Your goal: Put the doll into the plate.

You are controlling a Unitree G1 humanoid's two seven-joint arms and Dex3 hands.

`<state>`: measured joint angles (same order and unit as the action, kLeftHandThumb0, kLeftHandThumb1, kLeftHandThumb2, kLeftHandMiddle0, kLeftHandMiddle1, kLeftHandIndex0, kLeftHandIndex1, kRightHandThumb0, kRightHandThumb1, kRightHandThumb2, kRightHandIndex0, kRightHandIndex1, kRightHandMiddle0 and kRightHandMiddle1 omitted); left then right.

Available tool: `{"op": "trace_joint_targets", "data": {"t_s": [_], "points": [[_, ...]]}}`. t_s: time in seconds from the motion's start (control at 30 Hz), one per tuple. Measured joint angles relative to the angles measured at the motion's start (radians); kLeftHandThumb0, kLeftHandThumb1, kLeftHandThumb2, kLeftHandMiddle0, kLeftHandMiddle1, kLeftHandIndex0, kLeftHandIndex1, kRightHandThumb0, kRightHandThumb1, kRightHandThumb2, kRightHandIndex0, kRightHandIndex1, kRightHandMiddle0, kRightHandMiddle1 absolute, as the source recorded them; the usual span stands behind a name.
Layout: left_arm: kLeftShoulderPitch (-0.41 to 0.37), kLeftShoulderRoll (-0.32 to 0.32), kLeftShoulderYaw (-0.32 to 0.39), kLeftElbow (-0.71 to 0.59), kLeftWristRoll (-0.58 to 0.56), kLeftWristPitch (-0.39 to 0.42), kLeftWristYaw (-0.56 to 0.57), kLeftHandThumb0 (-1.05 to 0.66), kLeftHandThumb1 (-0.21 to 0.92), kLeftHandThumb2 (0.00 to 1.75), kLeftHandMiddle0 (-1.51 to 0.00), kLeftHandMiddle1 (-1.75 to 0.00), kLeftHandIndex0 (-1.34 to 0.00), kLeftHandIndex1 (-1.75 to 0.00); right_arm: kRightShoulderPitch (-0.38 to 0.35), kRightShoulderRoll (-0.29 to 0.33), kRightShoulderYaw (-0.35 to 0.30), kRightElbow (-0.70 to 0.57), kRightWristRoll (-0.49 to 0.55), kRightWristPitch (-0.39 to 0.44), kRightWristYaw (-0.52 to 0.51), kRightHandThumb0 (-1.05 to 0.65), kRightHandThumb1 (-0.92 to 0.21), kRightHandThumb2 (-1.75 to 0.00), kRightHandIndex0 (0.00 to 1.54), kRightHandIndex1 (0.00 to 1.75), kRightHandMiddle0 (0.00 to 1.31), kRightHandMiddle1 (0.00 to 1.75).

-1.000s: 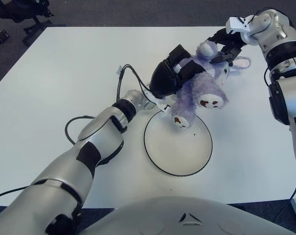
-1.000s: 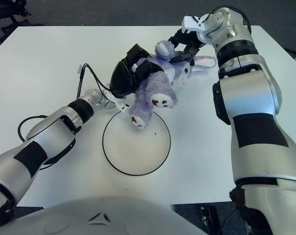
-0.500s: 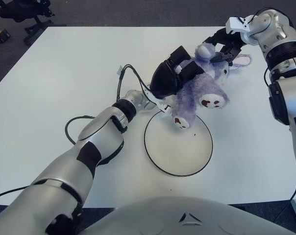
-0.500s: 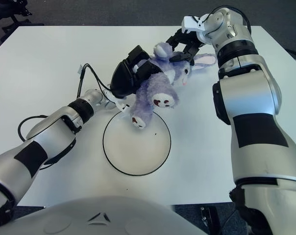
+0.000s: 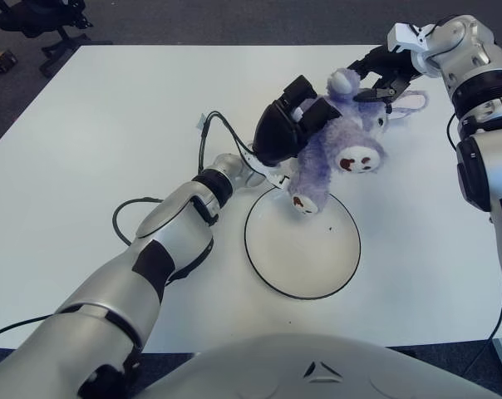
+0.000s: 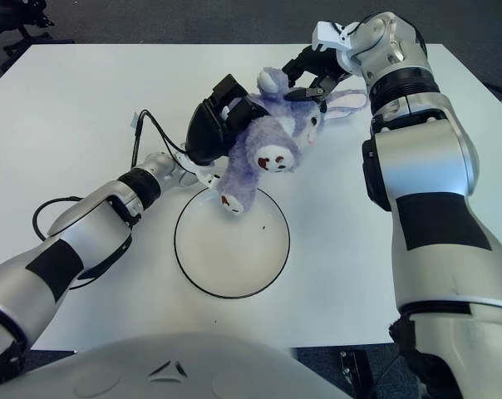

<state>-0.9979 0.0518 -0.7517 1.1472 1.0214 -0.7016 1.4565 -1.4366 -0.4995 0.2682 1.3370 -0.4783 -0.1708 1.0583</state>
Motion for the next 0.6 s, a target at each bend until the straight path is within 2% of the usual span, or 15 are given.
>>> {"op": "trace_joint_targets", "data": {"t_s": [0.07, 0.1, 0.13, 0.17, 0.2, 0.27, 0.4, 0.6], "points": [[0.000, 0.003, 0.014, 0.000, -0.017, 0.000, -0.007, 0.12, 0.91, 0.09, -0.80, -1.75, -0.60, -1.75, 0.000, -0.006, -0.014, 0.000, 0.014, 0.021, 0.011, 0.26, -0.91, -0.26, 0.52, 1.43, 0.30, 0.73], [0.000, 0.004, 0.020, 0.000, -0.024, 0.000, -0.009, 0.12, 0.91, 0.09, -0.81, -1.75, -0.60, -1.75, 0.000, -0.009, -0.021, 0.000, 0.023, 0.027, 0.018, 0.10, -0.91, -0.28, 0.51, 1.28, 0.29, 0.65], [0.000, 0.006, 0.026, 0.000, -0.030, 0.000, -0.012, 0.13, 0.91, 0.09, -0.81, -1.75, -0.60, -1.75, 0.000, -0.015, -0.032, 0.000, 0.035, 0.029, 0.028, -0.14, -0.92, -0.30, 0.56, 0.95, 0.30, 0.49], [0.000, 0.007, 0.032, 0.000, -0.034, 0.001, -0.014, 0.13, 0.91, 0.09, -0.81, -1.75, -0.60, -1.75, 0.000, -0.020, -0.043, 0.000, 0.044, 0.028, 0.036, -0.22, -0.92, -0.31, 0.59, 0.81, 0.31, 0.42], [0.000, 0.008, 0.036, 0.000, -0.037, 0.003, -0.016, 0.13, 0.91, 0.10, -0.81, -1.75, -0.60, -1.75, 0.000, -0.025, -0.050, 0.000, 0.053, 0.025, 0.043, -0.38, -0.92, -0.38, 0.62, 0.55, 0.32, 0.30], [0.000, 0.010, 0.043, -0.001, -0.042, 0.006, -0.022, 0.13, 0.91, 0.10, -0.81, -1.75, -0.60, -1.75, 0.001, -0.038, -0.074, 0.000, 0.078, -0.002, 0.060, -0.56, -0.92, -0.55, 0.58, 0.23, 0.30, 0.15], [0.001, 0.013, 0.054, -0.005, -0.052, 0.018, -0.029, 0.13, 0.90, 0.10, -0.82, -1.75, -0.60, -1.75, 0.004, -0.061, -0.135, 0.000, 0.150, -0.062, 0.135, -0.66, -0.92, -0.68, 0.50, 0.05, 0.27, 0.05], [0.006, 0.014, 0.056, -0.012, -0.054, 0.045, -0.039, 0.13, 0.90, 0.11, -0.83, -1.75, -0.60, -1.75, 0.002, -0.079, -0.159, 0.000, 0.177, -0.068, 0.202, -0.68, -0.92, -0.72, 0.32, 0.01, 0.26, 0.03]]}}
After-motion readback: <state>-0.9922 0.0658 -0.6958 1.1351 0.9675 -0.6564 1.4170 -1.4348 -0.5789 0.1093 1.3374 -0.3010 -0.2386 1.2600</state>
